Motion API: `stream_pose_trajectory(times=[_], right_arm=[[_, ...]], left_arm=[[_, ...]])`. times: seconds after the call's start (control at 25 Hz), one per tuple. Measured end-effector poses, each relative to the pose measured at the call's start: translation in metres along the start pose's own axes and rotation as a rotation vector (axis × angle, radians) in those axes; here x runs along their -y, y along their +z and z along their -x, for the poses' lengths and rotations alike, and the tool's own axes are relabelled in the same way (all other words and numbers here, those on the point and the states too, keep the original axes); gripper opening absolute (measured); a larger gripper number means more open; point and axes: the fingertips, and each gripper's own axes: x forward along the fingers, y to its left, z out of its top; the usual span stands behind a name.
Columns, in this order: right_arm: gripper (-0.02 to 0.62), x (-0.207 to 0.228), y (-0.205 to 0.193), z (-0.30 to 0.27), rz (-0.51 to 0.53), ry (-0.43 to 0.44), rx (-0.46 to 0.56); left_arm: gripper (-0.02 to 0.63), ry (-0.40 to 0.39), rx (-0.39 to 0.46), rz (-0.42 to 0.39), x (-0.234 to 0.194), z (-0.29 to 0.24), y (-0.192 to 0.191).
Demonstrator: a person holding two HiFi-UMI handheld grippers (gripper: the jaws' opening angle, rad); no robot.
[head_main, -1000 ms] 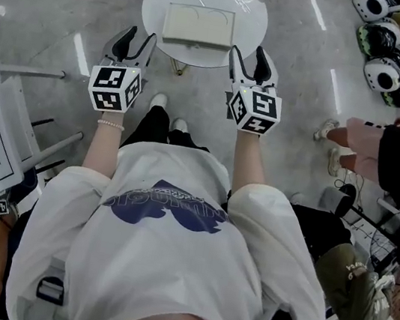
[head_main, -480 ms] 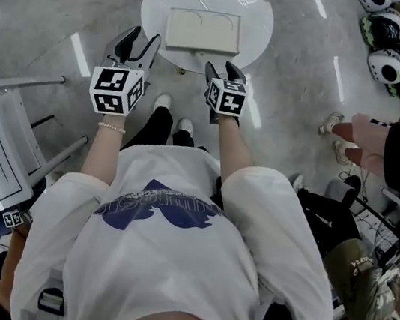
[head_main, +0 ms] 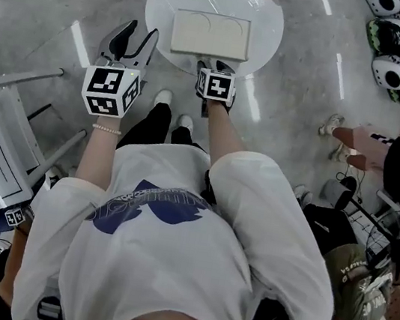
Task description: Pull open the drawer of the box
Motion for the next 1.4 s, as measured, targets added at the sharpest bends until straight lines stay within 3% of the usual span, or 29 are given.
stream_pose_trajectory(times=[0.32, 0.44, 0.76, 1.16, 1.4], right_arm=[[0.187, 0.005, 0.001, -0.021, -0.025, -0.034, -0.079], [0.143, 0.008, 0.001, -0.024, -0.049, -0.048, -0.089], [0.137, 0.01, 0.001, -0.026, -0.089, -0.036, -0.1], [0.078, 0.005, 0.002, -0.025, -0.046, -0.025, -0.102], [0.075, 0.005, 0.001, -0.024, -0.025, -0.012, -0.102]], left_arm=[[0.181, -0.013, -0.013, 0.008, -0.012, -0.024, 0.002], [0.181, -0.021, -0.011, 0.004, -0.014, -0.034, 0.006], [0.18, -0.014, -0.006, 0.0, -0.021, -0.049, 0.016], [0.18, 0.017, -0.014, 0.008, -0.023, -0.048, 0.014], [0.181, 0.037, -0.011, 0.005, -0.021, -0.042, 0.013]])
